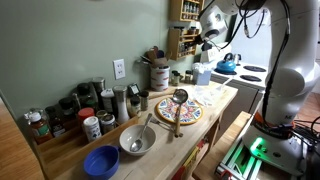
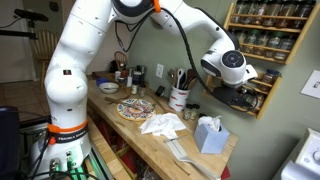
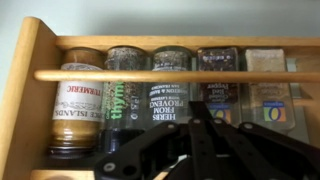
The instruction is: Move the two bottles on the bottom compartment of the bottom shelf to the left, then put one bottle on the space created
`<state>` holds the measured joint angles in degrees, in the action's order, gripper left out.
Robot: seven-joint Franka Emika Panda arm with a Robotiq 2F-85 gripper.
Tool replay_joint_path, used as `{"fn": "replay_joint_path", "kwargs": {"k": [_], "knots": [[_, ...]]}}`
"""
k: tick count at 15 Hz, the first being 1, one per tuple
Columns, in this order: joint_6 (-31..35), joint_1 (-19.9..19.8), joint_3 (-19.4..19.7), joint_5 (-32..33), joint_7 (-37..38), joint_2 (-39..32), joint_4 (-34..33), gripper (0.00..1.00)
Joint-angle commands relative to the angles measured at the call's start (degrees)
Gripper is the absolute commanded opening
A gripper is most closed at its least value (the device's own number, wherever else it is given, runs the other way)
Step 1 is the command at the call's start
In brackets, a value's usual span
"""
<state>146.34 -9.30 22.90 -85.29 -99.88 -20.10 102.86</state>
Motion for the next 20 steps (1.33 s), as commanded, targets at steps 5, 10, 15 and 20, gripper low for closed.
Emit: {"fn": "replay_joint_path", "kwargs": {"k": [5, 10, 15, 20], "knots": [[-4.2, -6.2, -6.3, 2.0, -0.6, 0.0, -0.6, 0.00], [-8.1, -7.8, -7.5, 3.2, -0.3, -0.2, -0.5, 0.00], [-5.9, -7.8, -8.0, 2.4, -0.2, -1.1, -1.5, 0.00], [-3.9, -8.5, -8.2, -0.4, -0.9, -2.5, -3.0, 0.00]]}}
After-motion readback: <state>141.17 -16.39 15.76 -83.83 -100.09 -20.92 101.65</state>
